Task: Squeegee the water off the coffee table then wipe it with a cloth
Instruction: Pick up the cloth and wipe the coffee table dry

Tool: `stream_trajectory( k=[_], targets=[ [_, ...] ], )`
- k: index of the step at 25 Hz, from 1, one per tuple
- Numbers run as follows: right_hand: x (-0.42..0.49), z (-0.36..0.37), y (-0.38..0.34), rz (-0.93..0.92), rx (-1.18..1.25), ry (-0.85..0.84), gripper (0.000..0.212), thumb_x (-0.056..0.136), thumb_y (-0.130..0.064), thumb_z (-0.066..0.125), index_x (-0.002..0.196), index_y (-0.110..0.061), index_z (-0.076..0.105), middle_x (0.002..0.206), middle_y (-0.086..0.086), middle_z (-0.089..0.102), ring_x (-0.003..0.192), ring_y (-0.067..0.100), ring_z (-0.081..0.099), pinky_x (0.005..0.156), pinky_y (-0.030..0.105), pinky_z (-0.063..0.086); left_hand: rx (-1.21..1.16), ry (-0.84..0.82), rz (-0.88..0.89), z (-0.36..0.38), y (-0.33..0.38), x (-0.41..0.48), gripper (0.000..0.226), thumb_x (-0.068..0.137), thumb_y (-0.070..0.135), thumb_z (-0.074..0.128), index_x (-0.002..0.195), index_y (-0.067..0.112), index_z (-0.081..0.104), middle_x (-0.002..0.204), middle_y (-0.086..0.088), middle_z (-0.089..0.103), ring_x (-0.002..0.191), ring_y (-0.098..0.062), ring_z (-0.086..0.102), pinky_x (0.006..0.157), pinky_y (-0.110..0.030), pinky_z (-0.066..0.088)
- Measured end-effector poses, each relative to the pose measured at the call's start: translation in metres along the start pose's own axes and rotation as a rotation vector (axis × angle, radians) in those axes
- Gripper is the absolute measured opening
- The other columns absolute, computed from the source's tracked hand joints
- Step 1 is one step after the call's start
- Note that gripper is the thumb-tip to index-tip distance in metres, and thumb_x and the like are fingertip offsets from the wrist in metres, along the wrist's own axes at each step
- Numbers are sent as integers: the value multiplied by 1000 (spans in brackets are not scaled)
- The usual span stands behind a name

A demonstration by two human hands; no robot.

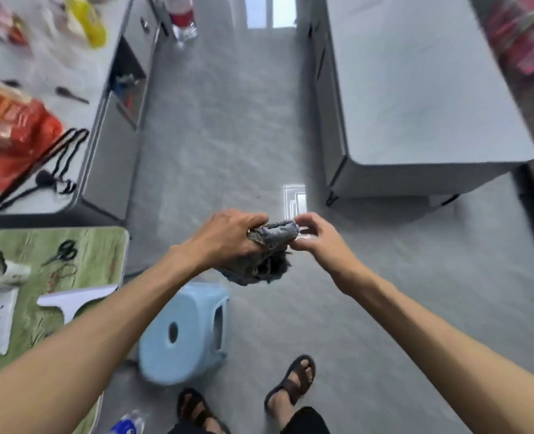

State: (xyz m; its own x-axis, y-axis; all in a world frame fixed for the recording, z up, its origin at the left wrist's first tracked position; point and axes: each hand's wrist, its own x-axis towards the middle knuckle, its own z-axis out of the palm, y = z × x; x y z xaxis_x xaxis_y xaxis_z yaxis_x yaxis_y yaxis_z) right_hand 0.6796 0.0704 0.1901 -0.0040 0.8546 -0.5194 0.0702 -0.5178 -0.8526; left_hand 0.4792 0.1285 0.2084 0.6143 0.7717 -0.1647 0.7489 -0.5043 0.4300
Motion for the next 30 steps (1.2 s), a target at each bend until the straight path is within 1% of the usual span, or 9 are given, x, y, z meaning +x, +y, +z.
stream_trajectory(
  k=[2, 4, 7, 10, 15, 19, 21, 25, 30],
  targets=[
    [-7, -64, -16, 393, 430, 131, 26, 87, -20, 64, 107, -5, 55, 103, 15, 56, 93, 24, 59, 79, 31, 52, -8, -16, 50, -24, 54, 47, 28, 69, 43, 53, 78, 17, 47, 73, -7, 63, 71, -32, 55, 58, -34, 38],
    [-9, -117, -31, 658, 747, 75, 61, 86, -45, 65, 115, 6, 49, 109, 25, 56, 96, 34, 60, 84, 39, 53, -25, -53, 135, -39, 98, 90, 28, 70, 46, 54, 75, 22, 41, 67, -2, 58, 67, -29, 51, 56, -33, 37],
    [15, -162, -58, 686, 857, -30, 56, 81, -54, 66, 88, 2, 70, 84, 18, 69, 72, 30, 69, 65, 34, 58, -12, -71, 284, -43, 142, 152, 33, 71, 54, 50, 80, 23, 41, 65, 4, 55, 61, -21, 47, 53, -30, 33],
    [52, -202, -76, 740, 827, 28, 29, 77, -18, 64, 56, 1, 65, 56, 13, 64, 47, 26, 66, 44, 31, 54, -25, -101, 384, -34, 163, 219, 31, 69, 48, 50, 85, 22, 48, 71, 5, 62, 63, -19, 49, 53, -30, 38],
    [133, -310, -86, 510, 990, 378, 17, 80, -1, 43, 84, 7, 58, 80, 21, 65, 72, 33, 64, 68, 37, 56, -312, -364, 229, -8, 179, 362, 33, 59, 46, 65, 78, 24, 50, 59, 11, 51, 53, -5, 46, 55, -31, 39],
    [177, -399, -105, 366, 886, 616, 23, 76, -1, 49, 98, 0, 58, 94, 19, 59, 88, 33, 59, 93, 47, 51, -528, -574, 144, 3, 209, 450, 23, 66, 20, 75, 79, 27, 57, 74, 9, 62, 59, 4, 56, 61, -21, 47],
    [196, -445, -108, 324, 756, 717, 5, 71, -3, 55, 74, -6, 56, 74, 12, 55, 74, 27, 55, 75, 41, 51, -604, -590, 89, 12, 227, 496, 19, 70, 16, 69, 82, 27, 60, 84, 7, 68, 74, -3, 64, 63, -16, 48],
    [238, -536, -75, 350, 607, 833, 18, 74, -1, 55, 61, -12, 47, 48, 0, 47, 47, 17, 48, 43, 18, 39, -675, -330, -173, 53, 236, 573, 15, 76, 14, 63, 82, 27, 62, 88, 9, 70, 84, -14, 67, 72, -26, 50],
    [300, -678, -35, 248, -32, 863, 17, 74, -11, 55, 60, -18, 49, 60, 3, 54, 63, 25, 51, 53, 25, 41, -830, -167, -574, 127, 250, 643, 11, 84, 8, 57, 84, 19, 61, 93, -8, 70, 92, -30, 69, 77, -36, 52]
  ],
)
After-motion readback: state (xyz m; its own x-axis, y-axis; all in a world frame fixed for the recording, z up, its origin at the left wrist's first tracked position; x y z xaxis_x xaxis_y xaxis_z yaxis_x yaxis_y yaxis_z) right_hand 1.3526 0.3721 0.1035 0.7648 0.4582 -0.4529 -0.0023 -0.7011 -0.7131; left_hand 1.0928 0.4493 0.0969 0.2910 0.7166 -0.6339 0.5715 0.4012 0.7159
